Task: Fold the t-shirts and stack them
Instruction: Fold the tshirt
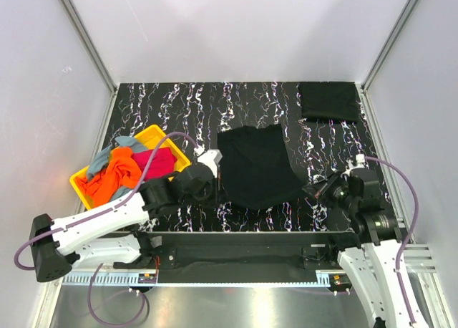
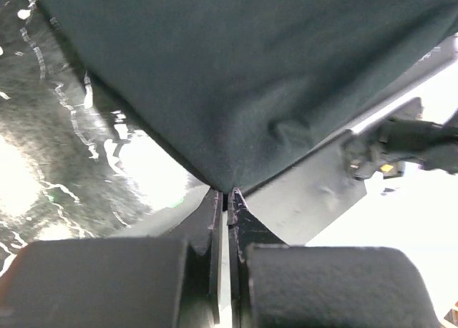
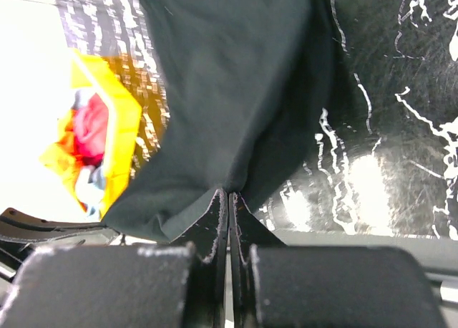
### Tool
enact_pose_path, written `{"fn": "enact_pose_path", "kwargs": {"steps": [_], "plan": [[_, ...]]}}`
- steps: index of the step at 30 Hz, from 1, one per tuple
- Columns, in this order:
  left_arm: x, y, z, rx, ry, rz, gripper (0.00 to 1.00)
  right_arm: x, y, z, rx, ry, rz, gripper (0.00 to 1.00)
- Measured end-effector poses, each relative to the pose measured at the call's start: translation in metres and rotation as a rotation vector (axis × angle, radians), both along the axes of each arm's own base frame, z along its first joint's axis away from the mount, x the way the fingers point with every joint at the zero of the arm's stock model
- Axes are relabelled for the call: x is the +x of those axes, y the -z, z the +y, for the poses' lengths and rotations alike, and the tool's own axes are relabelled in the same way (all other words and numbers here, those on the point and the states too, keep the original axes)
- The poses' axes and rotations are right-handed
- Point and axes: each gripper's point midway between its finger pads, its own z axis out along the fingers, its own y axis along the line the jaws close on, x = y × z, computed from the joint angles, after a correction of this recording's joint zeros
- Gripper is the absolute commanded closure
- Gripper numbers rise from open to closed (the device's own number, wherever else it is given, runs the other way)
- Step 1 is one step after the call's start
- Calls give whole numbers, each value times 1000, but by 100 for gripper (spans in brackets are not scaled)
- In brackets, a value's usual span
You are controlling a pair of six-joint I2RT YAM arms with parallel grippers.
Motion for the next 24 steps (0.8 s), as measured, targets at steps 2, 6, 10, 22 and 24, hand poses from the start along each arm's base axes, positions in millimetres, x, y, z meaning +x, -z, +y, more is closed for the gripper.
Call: {"fn": "enact_pose_path", "kwargs": {"steps": [2,6,10,22,24], "plan": [[-1,-12,-2,-17,-1,-16,100,-3,-16,-2,-1,5,-34,100],[7,-21,3,15,-34,-32,100,-1,-38,-6,-14,20,-102,100],[35,-33,3,41,-81,-49,100,18,-52,-11,-73,30,-97,100],[180,-50,21,106,-211,-69,100,135,-47,-5,-206,-21,-74,100],[199,-41,20,120,-205,-49,100,152,-48,-3,-219,-30,-92,100]]}}
